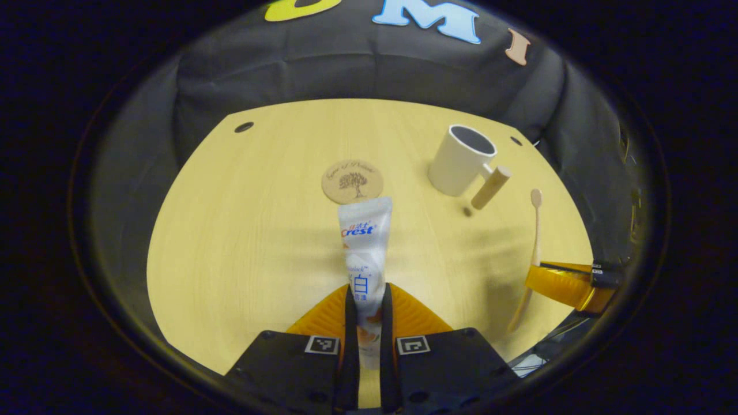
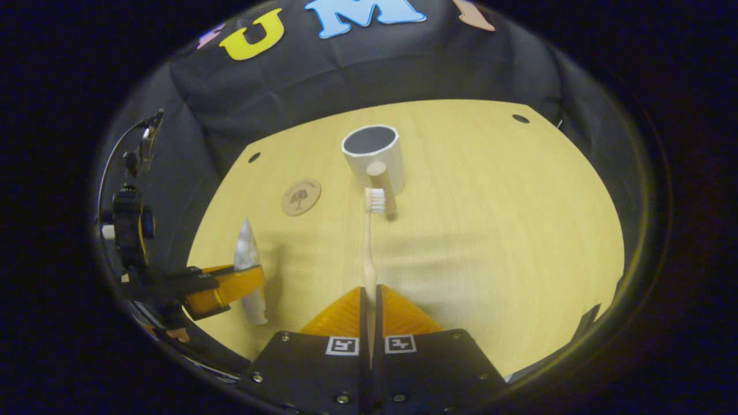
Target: Put the toothbrush and toothpaste on the desktop into the cup, then pick up the cup and place it on the coaster on the desktop.
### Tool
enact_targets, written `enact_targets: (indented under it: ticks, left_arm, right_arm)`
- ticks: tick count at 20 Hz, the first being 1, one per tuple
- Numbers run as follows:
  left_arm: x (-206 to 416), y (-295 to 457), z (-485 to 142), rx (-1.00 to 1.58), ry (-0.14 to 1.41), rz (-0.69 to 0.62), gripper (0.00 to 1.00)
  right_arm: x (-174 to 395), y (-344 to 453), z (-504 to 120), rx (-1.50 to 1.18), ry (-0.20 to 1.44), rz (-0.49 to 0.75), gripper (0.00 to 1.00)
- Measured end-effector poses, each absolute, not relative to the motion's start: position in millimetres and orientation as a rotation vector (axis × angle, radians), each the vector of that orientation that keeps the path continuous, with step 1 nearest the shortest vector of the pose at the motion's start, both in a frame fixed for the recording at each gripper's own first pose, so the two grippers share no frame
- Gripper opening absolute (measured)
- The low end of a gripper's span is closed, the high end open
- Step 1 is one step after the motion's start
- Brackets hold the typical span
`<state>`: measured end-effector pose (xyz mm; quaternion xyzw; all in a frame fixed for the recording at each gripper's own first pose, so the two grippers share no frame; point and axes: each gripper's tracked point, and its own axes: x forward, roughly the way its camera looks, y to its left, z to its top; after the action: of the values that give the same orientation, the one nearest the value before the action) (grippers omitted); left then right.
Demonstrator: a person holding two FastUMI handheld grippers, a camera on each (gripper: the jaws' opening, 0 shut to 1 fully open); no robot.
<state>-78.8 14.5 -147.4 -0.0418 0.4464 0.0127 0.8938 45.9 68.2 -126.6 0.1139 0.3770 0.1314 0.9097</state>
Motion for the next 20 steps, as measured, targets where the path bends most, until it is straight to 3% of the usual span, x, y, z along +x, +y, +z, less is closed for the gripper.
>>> enact_targets:
  ticks: [9, 17, 18, 20]
  left_arm:
    - [-2.1, -1.8, -61.7, -0.095, 0.597, -0.019, 0.22]
    - [33.9, -4.8, -19.4, -0.104, 0.445, -0.029, 0.22]
    - [36.7, -3.8, -17.5, -0.101, 0.434, -0.025, 0.22]
    - [41.7, -0.4, -15.0, -0.095, 0.418, -0.018, 0.22]
  right_arm:
    - [129.2, 73.5, -11.5, 0.202, 0.332, 0.289, 0.01]
    - [184.3, 73.6, 39.2, 0.151, 0.136, 0.272, 0.02]
    - [186.9, 72.1, 39.2, 0.139, 0.122, 0.273, 0.05]
    - [200.2, 72.8, 38.9, 0.108, 0.088, 0.272, 0.02]
